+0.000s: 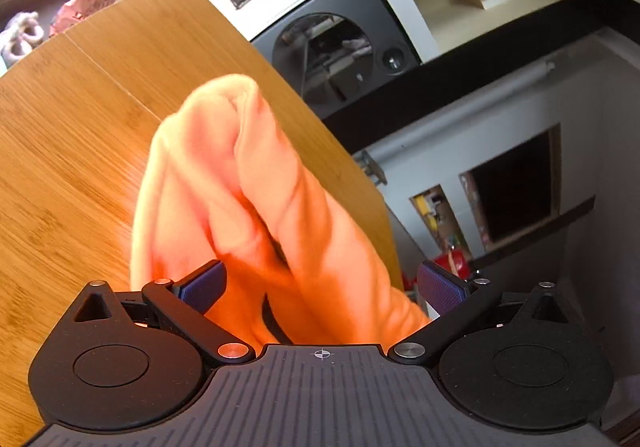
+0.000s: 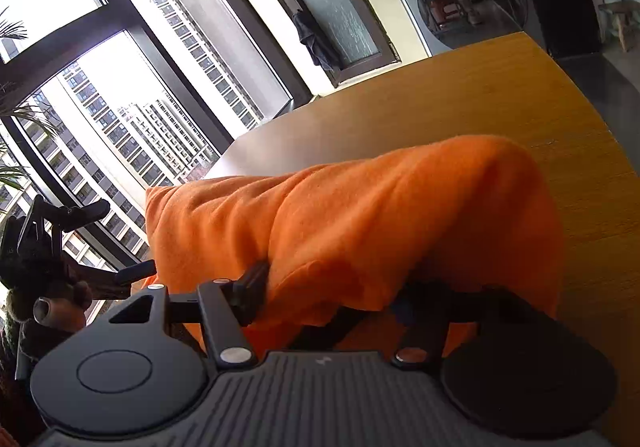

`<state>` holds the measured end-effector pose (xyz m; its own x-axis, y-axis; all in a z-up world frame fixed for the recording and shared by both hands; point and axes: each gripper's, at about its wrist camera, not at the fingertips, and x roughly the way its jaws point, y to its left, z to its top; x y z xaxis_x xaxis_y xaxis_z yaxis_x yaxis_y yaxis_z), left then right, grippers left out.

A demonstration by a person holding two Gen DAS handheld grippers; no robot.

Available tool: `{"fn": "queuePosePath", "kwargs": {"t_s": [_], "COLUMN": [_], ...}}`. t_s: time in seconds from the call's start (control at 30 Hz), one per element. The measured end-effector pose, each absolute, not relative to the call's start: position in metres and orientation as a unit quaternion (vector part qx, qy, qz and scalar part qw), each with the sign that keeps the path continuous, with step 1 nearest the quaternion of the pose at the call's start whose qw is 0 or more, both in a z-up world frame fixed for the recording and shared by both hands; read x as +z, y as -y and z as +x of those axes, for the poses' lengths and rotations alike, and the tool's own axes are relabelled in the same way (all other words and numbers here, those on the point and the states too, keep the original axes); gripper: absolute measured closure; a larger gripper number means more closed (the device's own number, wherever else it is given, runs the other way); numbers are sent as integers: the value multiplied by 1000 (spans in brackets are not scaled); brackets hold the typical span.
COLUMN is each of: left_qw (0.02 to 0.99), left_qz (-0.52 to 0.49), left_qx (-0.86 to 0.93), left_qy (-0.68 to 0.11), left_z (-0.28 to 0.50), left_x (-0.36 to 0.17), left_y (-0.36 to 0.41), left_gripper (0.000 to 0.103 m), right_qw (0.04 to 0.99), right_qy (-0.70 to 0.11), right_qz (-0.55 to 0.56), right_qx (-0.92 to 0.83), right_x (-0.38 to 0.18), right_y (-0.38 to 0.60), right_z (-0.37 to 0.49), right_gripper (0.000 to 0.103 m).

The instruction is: Fold clothes

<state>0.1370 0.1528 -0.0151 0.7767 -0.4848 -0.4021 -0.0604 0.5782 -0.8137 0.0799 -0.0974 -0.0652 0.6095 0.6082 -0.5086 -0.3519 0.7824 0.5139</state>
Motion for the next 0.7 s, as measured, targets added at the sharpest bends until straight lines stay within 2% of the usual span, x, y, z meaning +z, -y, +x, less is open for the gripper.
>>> {"fn": "queuePosePath", "kwargs": {"t_s": [0.23, 0.3, 0.33, 0.4, 0.5, 0.6, 0.67, 0.7], "left_qw": [843, 840, 838, 842, 856, 881, 894, 898], "left_qz": [-407, -398, -394, -393, -380, -339, -324, -324], "left_qx": [-72, -53, -44, -37, -25, -27, -36, -45], "left_qy": [-343, -365, -375, -368, -350, -329, -308, -295], "left_z": [195, 212, 219, 227, 234, 239, 236, 230], "left_x": [-4, -11, -14, -19, -12, 9, 26, 36], "left_y": [-151, -147, -145, -144, -136, -124, -119, -116], "left_gripper": [2, 12, 21, 23, 34, 50, 70, 74], "right_qw": [881, 882, 883, 888, 913, 929, 934, 935], "right_qy": [-342, -339, -336, -328, -295, -259, -239, -231], "right_qz": [184, 185, 188, 188, 143, 108, 102, 105], "right_qx": [272, 270, 267, 262, 244, 240, 244, 247], "right_x": [-62, -61, -60, -57, -42, -18, -4, 3], "right_y": [101, 103, 104, 105, 98, 94, 96, 101], "right_z": [76, 73, 73, 73, 79, 88, 93, 92], "right_gripper": [44, 46, 48, 52, 64, 74, 80, 80]}}
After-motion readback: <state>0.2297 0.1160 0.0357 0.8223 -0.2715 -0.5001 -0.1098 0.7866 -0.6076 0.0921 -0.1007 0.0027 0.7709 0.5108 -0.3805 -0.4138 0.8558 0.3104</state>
